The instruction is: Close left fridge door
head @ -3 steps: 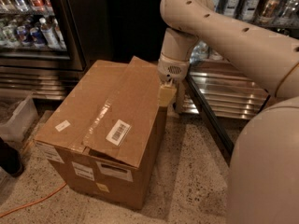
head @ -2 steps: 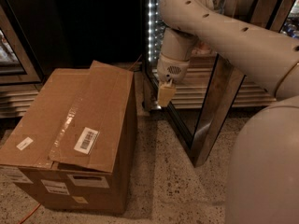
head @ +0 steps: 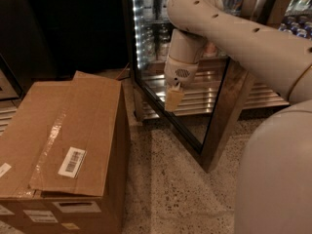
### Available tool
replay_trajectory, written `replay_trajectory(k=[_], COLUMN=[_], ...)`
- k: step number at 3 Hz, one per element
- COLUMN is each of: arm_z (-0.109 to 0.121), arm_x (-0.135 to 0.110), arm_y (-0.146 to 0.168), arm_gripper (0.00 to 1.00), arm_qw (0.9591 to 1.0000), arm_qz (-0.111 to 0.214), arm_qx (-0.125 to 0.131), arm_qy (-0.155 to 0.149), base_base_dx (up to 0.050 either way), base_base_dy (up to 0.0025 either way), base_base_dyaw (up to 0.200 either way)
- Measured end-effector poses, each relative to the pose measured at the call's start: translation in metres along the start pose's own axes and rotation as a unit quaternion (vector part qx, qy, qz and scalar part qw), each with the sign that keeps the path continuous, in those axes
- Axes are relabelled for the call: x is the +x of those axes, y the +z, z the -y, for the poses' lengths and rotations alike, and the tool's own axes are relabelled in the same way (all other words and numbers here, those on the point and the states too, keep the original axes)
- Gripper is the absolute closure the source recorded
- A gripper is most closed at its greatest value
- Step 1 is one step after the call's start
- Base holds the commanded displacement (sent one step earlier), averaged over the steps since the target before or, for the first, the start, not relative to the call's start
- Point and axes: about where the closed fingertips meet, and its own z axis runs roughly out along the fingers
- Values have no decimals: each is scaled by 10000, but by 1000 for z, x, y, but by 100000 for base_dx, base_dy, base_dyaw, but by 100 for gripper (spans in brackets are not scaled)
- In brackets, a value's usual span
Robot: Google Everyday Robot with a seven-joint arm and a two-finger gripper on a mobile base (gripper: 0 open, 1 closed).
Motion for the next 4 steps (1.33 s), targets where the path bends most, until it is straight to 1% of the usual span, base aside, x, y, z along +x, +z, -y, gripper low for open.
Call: replay_trajectory(k=[1,2,3,4], arm_z=[0,0,0,0], arm_x=[0,0,0,0], arm_y=[0,0,0,0], arm_gripper=[100,100,100,100], arm_qw=[10000,10000,10000,10000], arm_qz=[0,0,0,0], arm_qx=[0,0,0,0], arm_qy=[0,0,0,0], base_base_dx=[3829,4808,4396,4847], base_base_dy=[-236,-6,-214,1], base_base_dyaw=[-12946,134,-9535,-2])
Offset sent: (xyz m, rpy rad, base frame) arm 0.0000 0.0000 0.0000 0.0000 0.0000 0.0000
